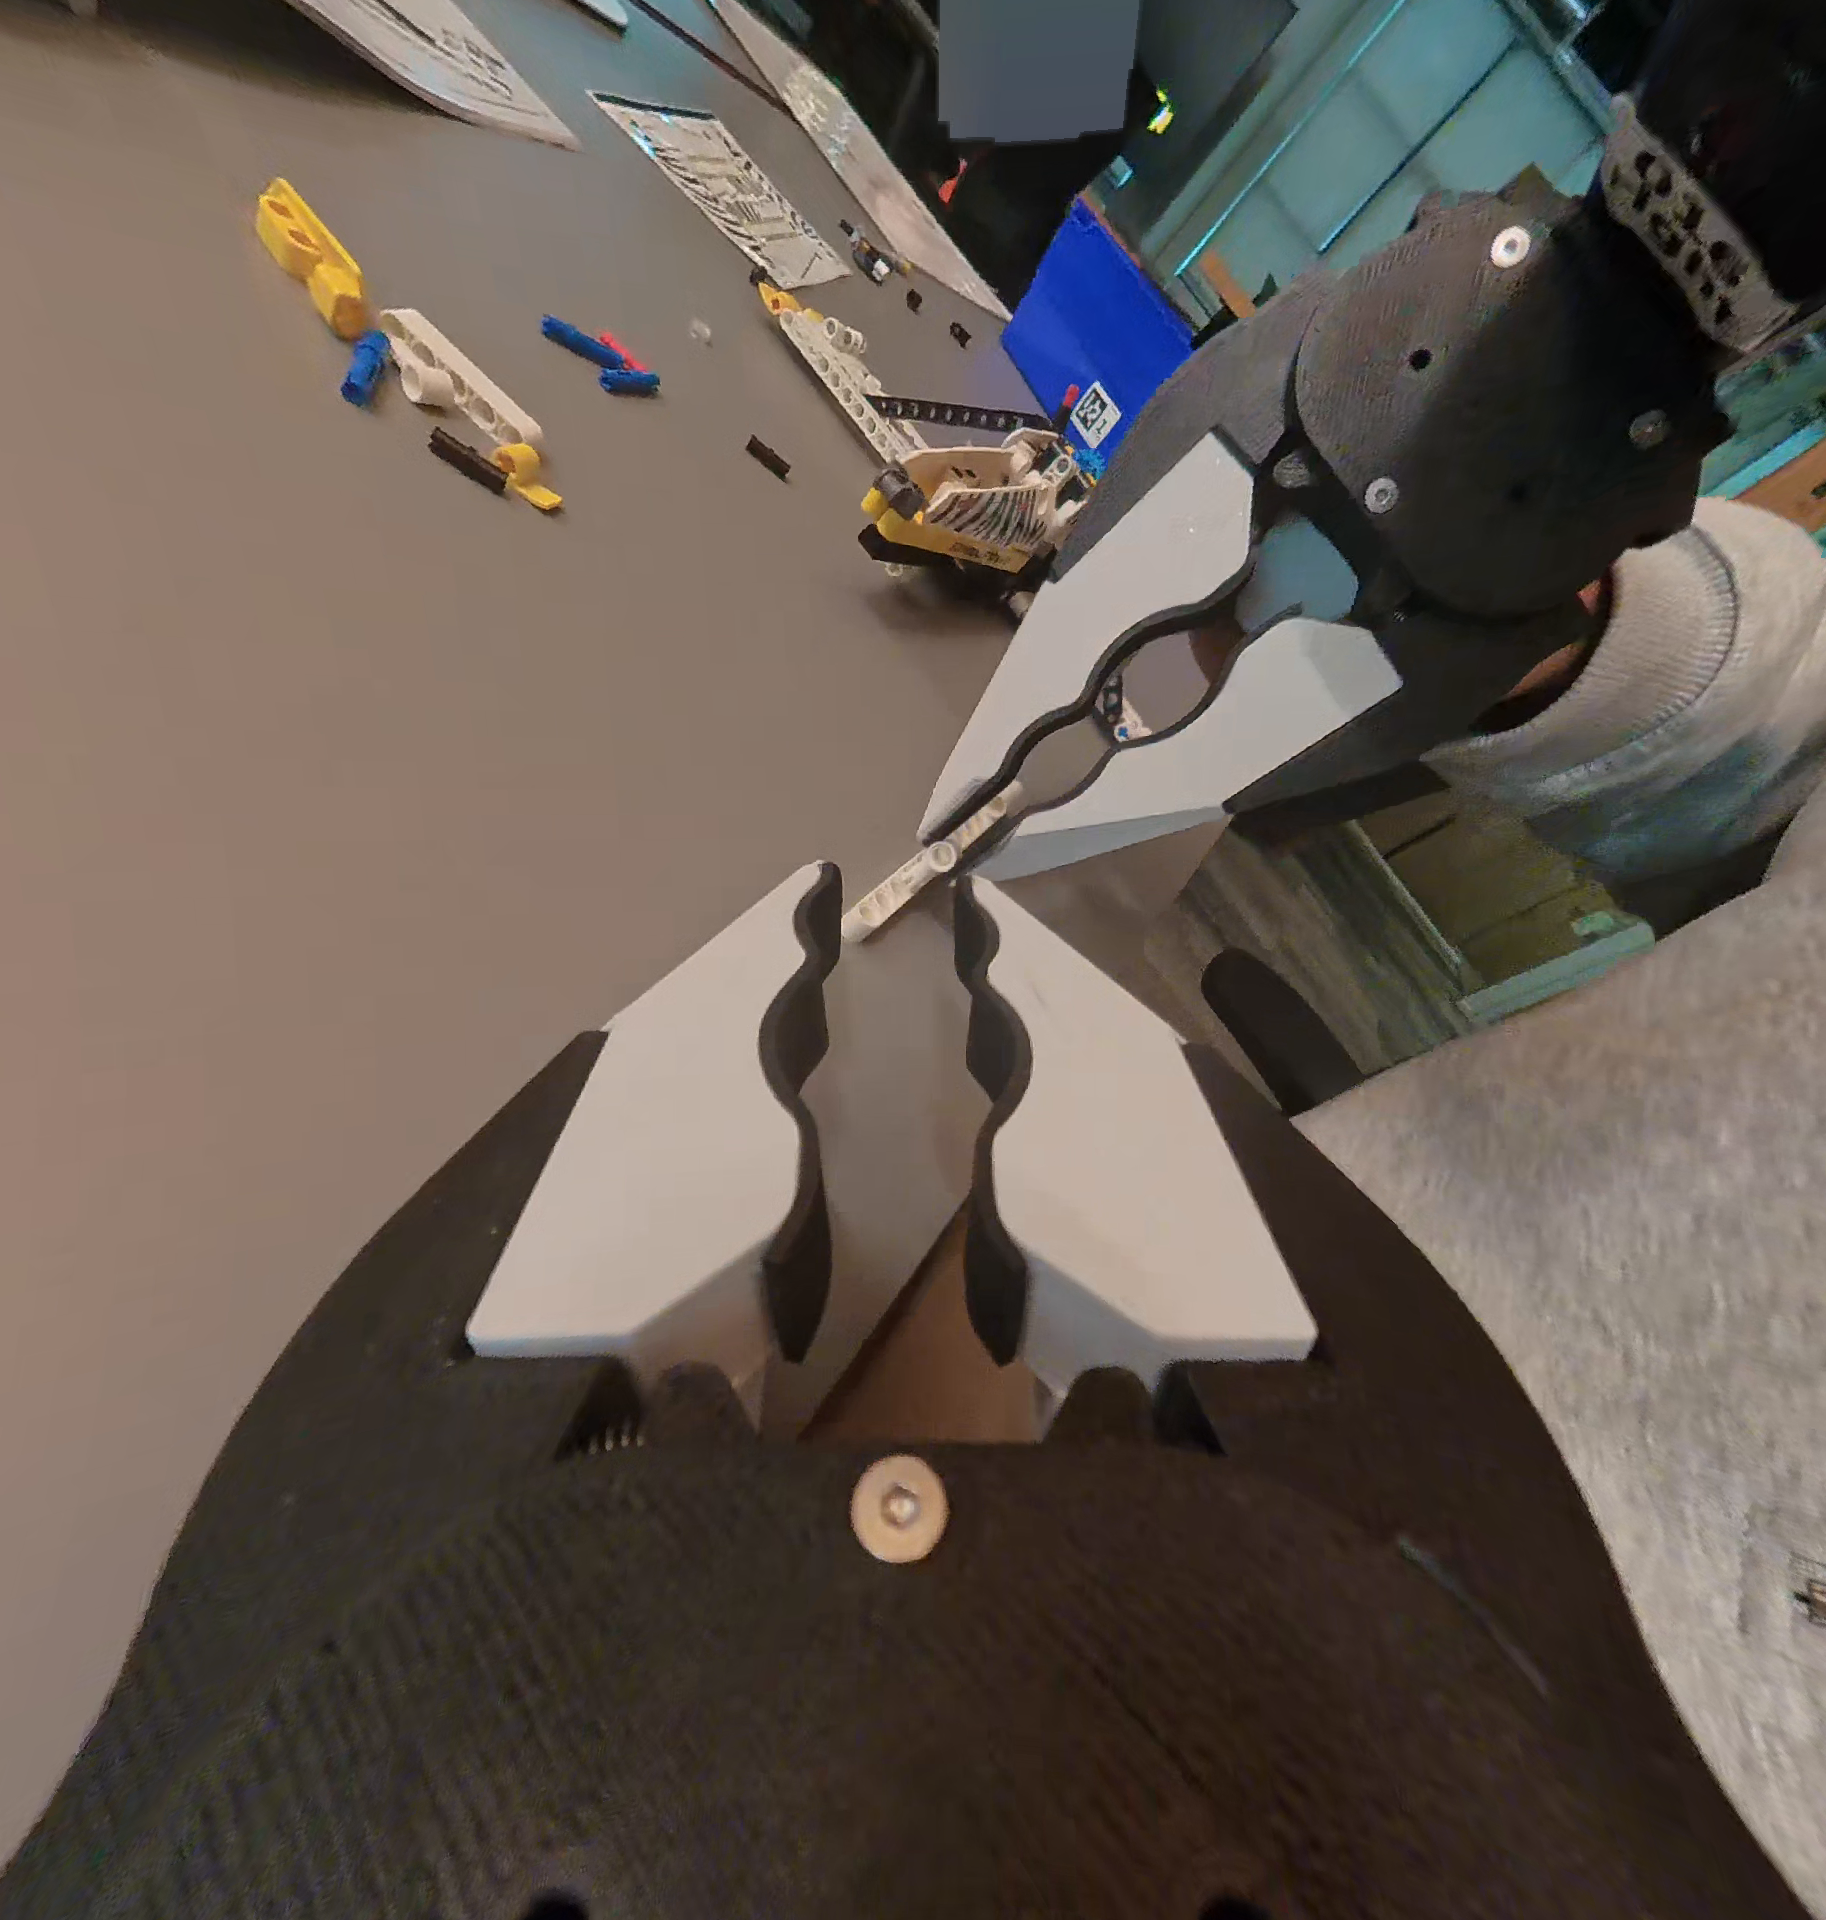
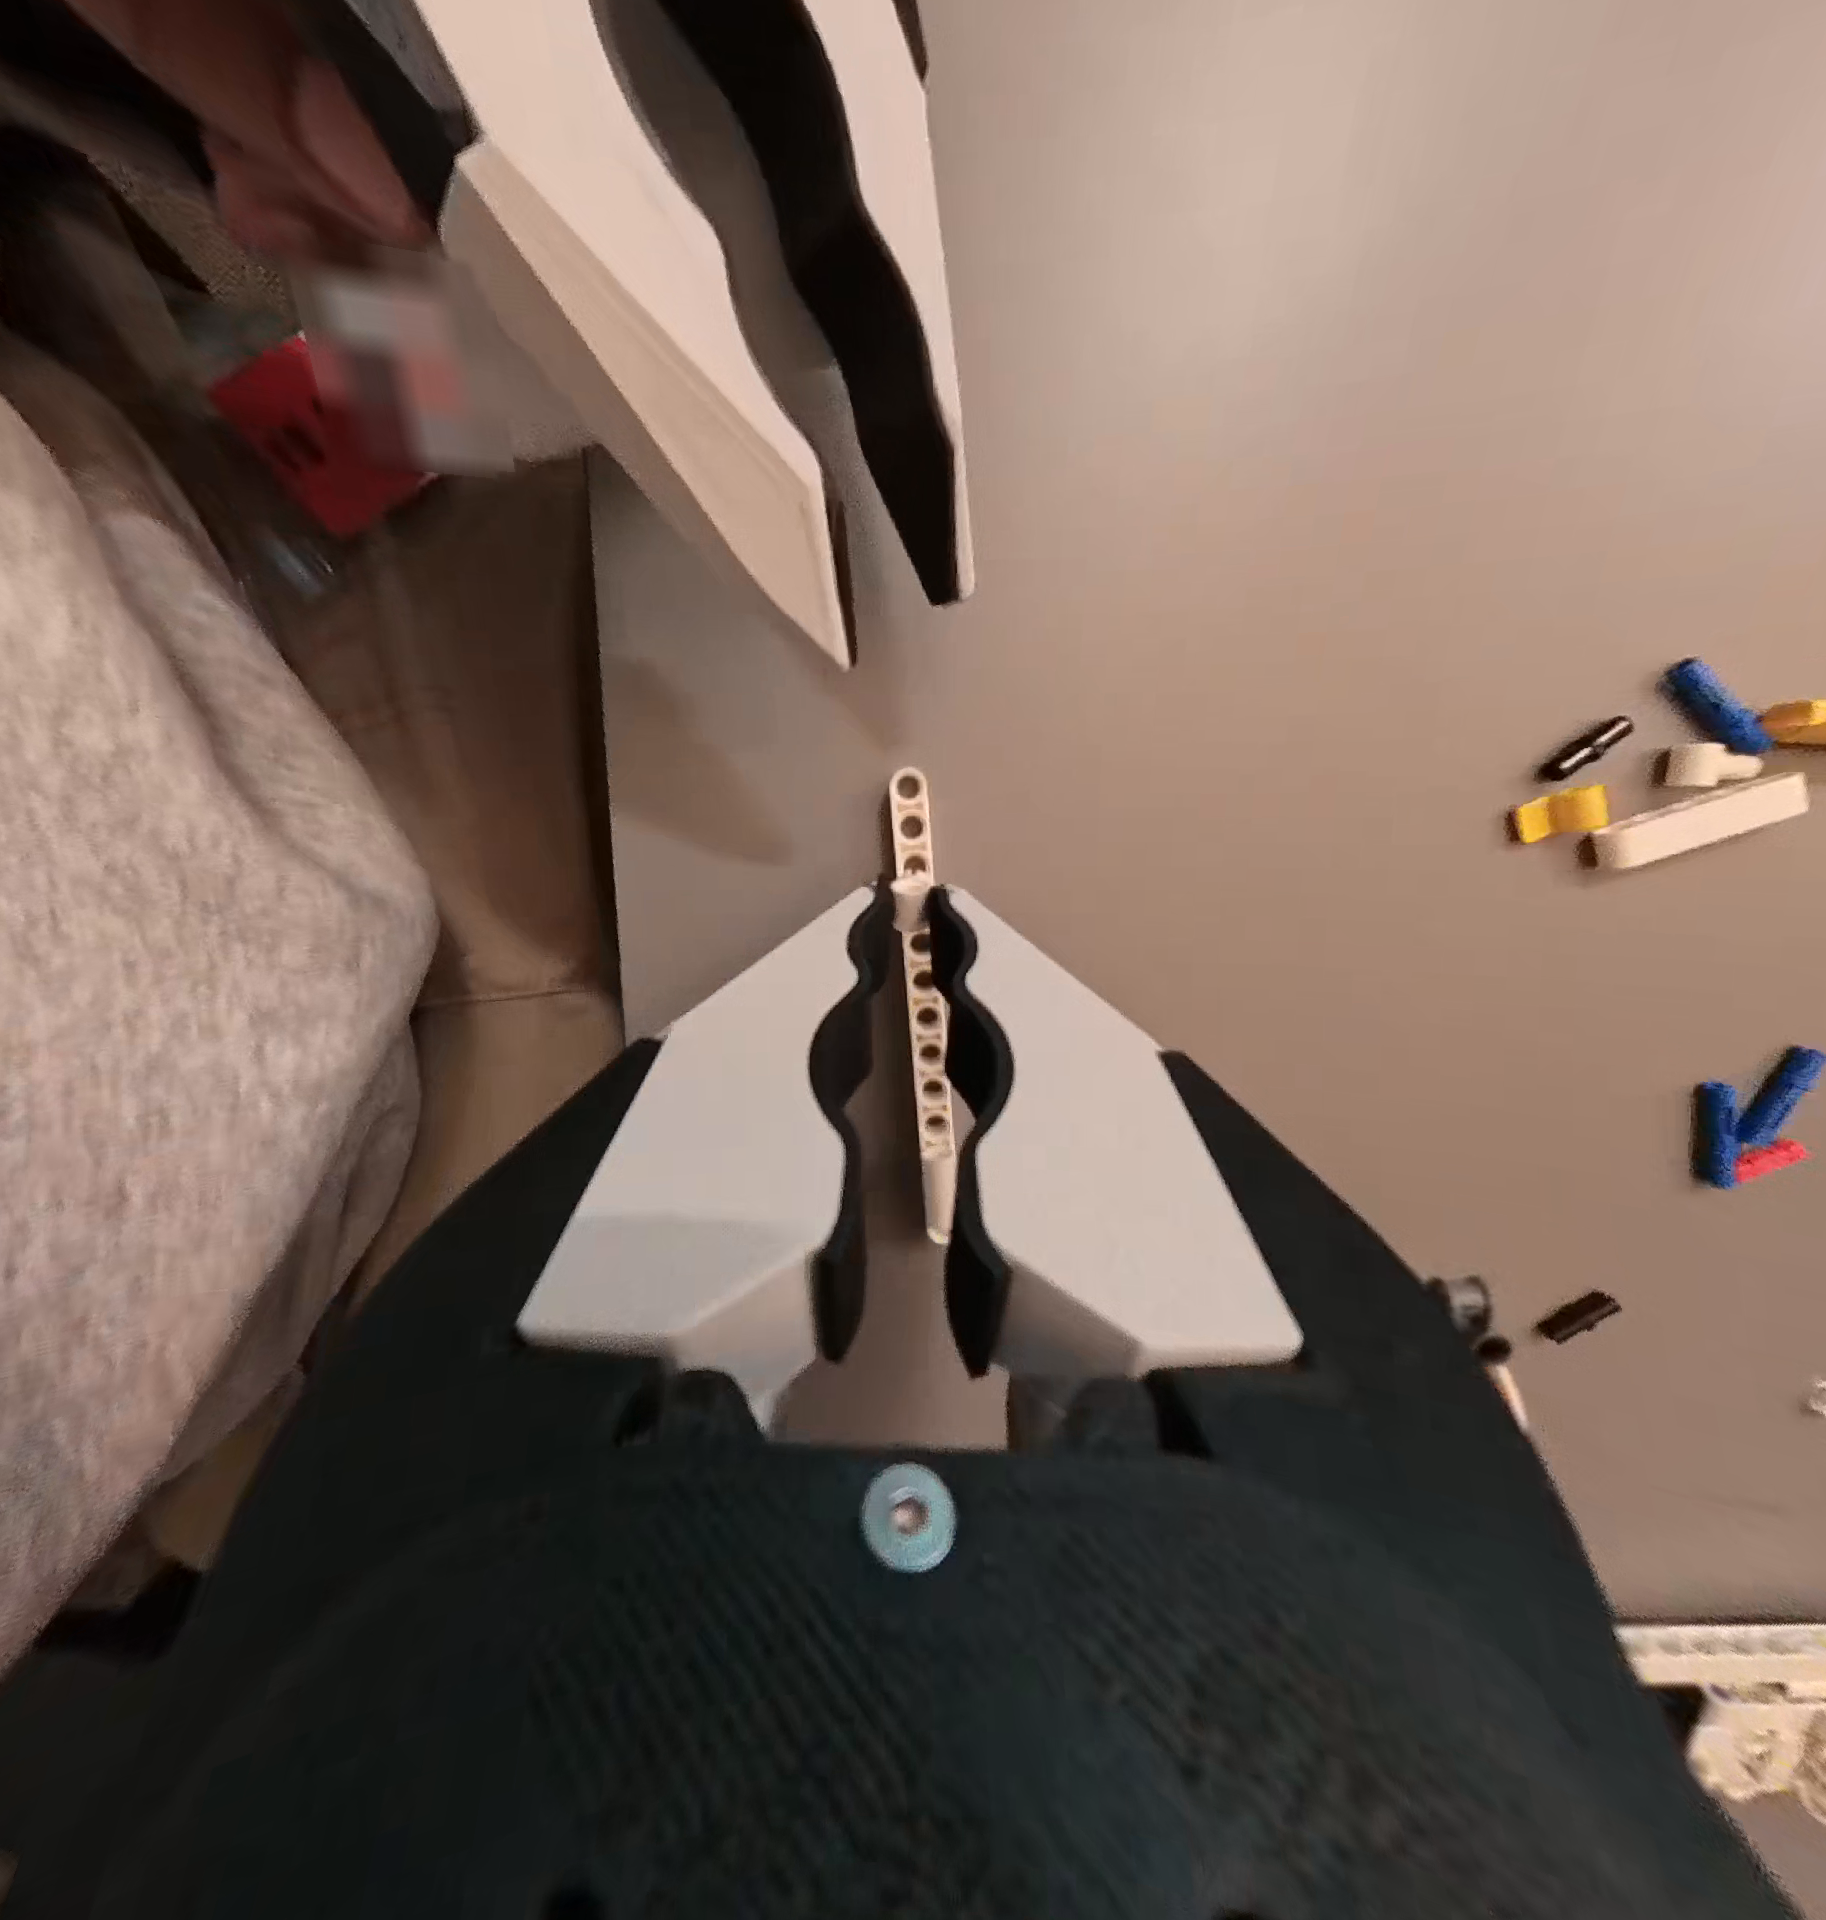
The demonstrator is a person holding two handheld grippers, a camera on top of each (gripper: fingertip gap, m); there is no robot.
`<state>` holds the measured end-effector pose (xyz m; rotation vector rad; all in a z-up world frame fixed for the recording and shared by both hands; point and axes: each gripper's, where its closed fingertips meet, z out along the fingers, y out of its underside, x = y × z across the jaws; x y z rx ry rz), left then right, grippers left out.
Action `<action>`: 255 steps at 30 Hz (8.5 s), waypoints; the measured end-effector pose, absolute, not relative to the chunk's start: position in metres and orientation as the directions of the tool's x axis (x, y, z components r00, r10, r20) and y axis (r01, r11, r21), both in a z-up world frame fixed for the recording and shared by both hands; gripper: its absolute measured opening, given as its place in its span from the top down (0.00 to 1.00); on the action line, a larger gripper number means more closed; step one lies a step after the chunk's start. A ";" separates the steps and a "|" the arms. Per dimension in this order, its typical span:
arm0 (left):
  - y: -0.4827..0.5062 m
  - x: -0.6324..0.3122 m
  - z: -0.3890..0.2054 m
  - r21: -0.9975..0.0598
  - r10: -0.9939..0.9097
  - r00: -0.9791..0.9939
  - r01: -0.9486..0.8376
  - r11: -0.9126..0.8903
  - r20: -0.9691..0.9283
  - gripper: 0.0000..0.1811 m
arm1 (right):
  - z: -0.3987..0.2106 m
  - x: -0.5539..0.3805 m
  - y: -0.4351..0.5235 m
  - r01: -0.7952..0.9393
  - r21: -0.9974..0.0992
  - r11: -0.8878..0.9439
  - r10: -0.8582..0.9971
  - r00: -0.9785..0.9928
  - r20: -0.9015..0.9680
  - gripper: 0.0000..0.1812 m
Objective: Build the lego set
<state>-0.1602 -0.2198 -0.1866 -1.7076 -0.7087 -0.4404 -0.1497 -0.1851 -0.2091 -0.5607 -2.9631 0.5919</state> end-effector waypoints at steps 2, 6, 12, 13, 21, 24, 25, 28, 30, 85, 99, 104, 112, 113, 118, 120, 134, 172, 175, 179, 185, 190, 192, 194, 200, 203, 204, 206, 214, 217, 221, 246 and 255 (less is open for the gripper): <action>-0.220 -0.161 -0.190 -0.729 0.217 0.740 0.669 -0.145 0.637 0.89 | -0.210 -0.152 -0.184 0.338 -0.351 0.873 0.356 -0.934 -0.014 0.97; -0.221 -0.161 -0.189 -0.729 0.194 0.739 0.672 -0.133 0.645 0.91 | -0.209 -0.153 -0.185 0.332 -0.304 0.893 0.338 -0.941 -0.034 0.97; -0.222 -0.158 -0.191 -0.735 0.190 0.750 0.660 -0.155 0.633 0.91 | -0.211 -0.152 -0.189 0.309 -0.250 0.918 0.309 -0.950 -0.041 0.98; -0.222 -0.158 -0.191 -0.736 0.189 0.751 0.659 -0.156 0.632 0.91 | -0.211 -0.153 -0.190 0.311 -0.245 0.918 0.310 -0.950 -0.045 0.97; -0.222 -0.157 -0.192 -0.739 0.190 0.756 0.654 -0.162 0.627 0.93 | -0.211 -0.153 -0.190 0.340 -0.161 0.927 0.332 -0.940 -0.074 0.97; -0.222 -0.157 -0.192 -0.741 0.191 0.758 0.652 -0.165 0.624 0.93 | -0.211 -0.153 -0.190 0.340 -0.129 0.932 0.333 -0.940 -0.074 0.97; -0.222 -0.157 -0.192 -0.740 0.191 0.757 0.652 -0.165 0.624 0.93 | -0.211 -0.153 -0.191 0.338 -0.123 0.933 0.332 -0.941 -0.073 0.97; -0.222 -0.157 -0.192 -0.740 0.190 0.757 0.652 -0.165 0.625 0.93 | -0.211 -0.153 -0.191 0.343 -0.114 0.932 0.336 -0.939 -0.074 0.97; -0.222 -0.157 -0.192 -0.740 0.188 0.757 0.652 -0.165 0.626 0.93 | -0.211 -0.153 -0.191 0.348 -0.114 0.930 0.342 -0.937 -0.075 0.97; -0.223 -0.156 -0.192 -0.732 0.175 0.749 0.662 -0.160 0.639 0.95 | -0.218 -0.154 -0.194 0.295 -0.270 0.916 0.288 -0.955 -0.066 0.97; -0.218 -0.151 -0.192 -0.759 0.184 0.787 0.617 -0.208 0.589 0.89 | -0.217 -0.156 -0.192 0.254 -0.363 0.897 0.277 -0.961 0.012 0.90; -0.203 -0.151 -0.202 -0.765 0.251 0.833 0.553 -0.330 0.493 0.88 | -0.213 -0.159 -0.192 0.241 -0.431 0.869 0.262 -0.965 -0.013 0.94; -0.196 -0.156 -0.216 -0.750 0.297 0.886 0.461 -0.474 0.357 0.98 | -0.213 -0.159 -0.196 0.186 -0.472 0.862 0.207 -0.978 -0.007 0.97; -0.196 -0.156 -0.216 -0.750 0.290 0.888 0.458 -0.478 0.357 0.98 | -0.213 -0.159 -0.196 0.190 -0.478 0.858 0.208 -0.978 -0.014 0.97; -0.195 -0.148 -0.215 -0.757 0.222 0.911 0.413 -0.507 0.349 0.94 | -0.213 -0.153 -0.196 0.210 -0.492 0.845 0.209 -0.976 -0.058 0.97; -0.195 -0.144 -0.215 -0.762 0.189 0.925 0.380 -0.524 0.331 0.93 | -0.213 -0.150 -0.195 0.209 -0.492 0.845 0.203 -0.977 -0.065 0.97; -0.203 -0.122 -0.219 -0.744 0.051 0.956 0.258 -0.617 0.290 0.87 | -0.212 -0.127 -0.200 0.181 -0.511 0.840 0.122 -0.982 -0.146 0.97; -0.204 -0.116 -0.223 -0.745 -0.051 0.975 0.133 -0.654 0.218 0.97 | -0.213 -0.118 -0.205 -0.004 -0.565 0.825 -0.059 -0.995 -0.078 0.97; -0.204 -0.115 -0.223 -0.747 -0.048 0.973 0.141 -0.650 0.225 0.97 | -0.213 -0.118 -0.205 0.007 -0.569 0.822 -0.045 -0.996 -0.078 0.97; -0.205 -0.116 -0.219 -0.759 -0.030 0.963 0.190 -0.623 0.266 0.97 | -0.215 -0.125 -0.196 0.092 -0.513 0.853 0.064 -0.995 -0.074 0.88; -0.208 -0.113 -0.218 -0.753 -0.035 0.957 0.204 -0.626 0.288 0.89 | -0.195 -0.126 -0.184 0.178 -0.587 0.790 0.205 -0.979 -0.020 0.86; -0.211 -0.119 -0.214 -0.749 -0.015 0.957 0.217 -0.626 0.290 0.79 | -0.173 -0.124 -0.170 0.228 -0.677 0.699 0.344 -0.938 0.039 0.86; -0.212 -0.124 -0.206 -0.768 -0.004 0.958 0.227 -0.599 0.286 0.77 | -0.164 -0.120 -0.165 0.241 -0.724 0.647 0.400 -0.915 0.052 0.86; -0.210 -0.135 -0.192 -0.802 0.024 0.961 0.245 -0.545 0.277 0.77 | -0.156 -0.116 -0.160 0.246 -0.772 0.586 0.454 -0.889 0.061 0.86; -0.195 -0.216 -0.175 -0.844 0.321 0.918 0.356 -0.402 0.234 0.80 | -0.138 -0.103 -0.147 0.202 -0.909 0.364 0.612 -0.788 0.070 0.88; -0.175 -0.252 -0.182 -0.832 0.408 0.882 0.399 -0.386 0.234 0.97 | -0.137 -0.105 -0.139 0.161 -0.944 0.287 0.684 -0.725 0.085 0.89; -0.168 -0.260 -0.186 -0.820 0.418 0.878 0.408 -0.401 0.233 0.97 | -0.135 -0.107 -0.136 0.144 -0.959 0.245 0.705 -0.706 0.074 0.90; -0.159 -0.282 -0.197 -0.801 0.464 0.870 0.395 -0.450 0.168 0.97 | -0.130 -0.109 -0.131 0.114 -0.982 0.148 0.734 -0.678 0.032 0.91; -0.142 -0.303 -0.223 -0.720 0.476 0.879 0.355 -0.597 0.039 0.88 | -0.127 -0.114 -0.118 0.170 -0.982 -0.079 0.692 -0.700 -0.177 0.94; -0.141 -0.304 -0.225 -0.707 0.474 0.880 0.353 -0.613 0.028 0.88 | -0.126 -0.113 -0.121 0.208 -0.965 -0.160 0.632 -0.729 -0.262 0.93; -0.142 -0.305 -0.223 -0.702 0.473 0.881 0.334 -0.629 -0.004 0.94 | -0.124 -0.112 -0.119 0.221 -0.953 -0.206 0.604 -0.738 -0.301 0.91; -0.151 -0.286 -0.210 -0.755 0.416 0.908 0.308 -0.578 0.052 0.88 | -0.123 -0.112 -0.120 0.231 -0.944 -0.236 0.581 -0.745 -0.328 0.91; -0.141 -0.292 -0.217 -0.715 0.382 0.923 0.302 -0.631 0.052 0.93 | -0.124 -0.110 -0.121 0.231 -0.946 -0.229 0.577 -0.750 -0.323 0.91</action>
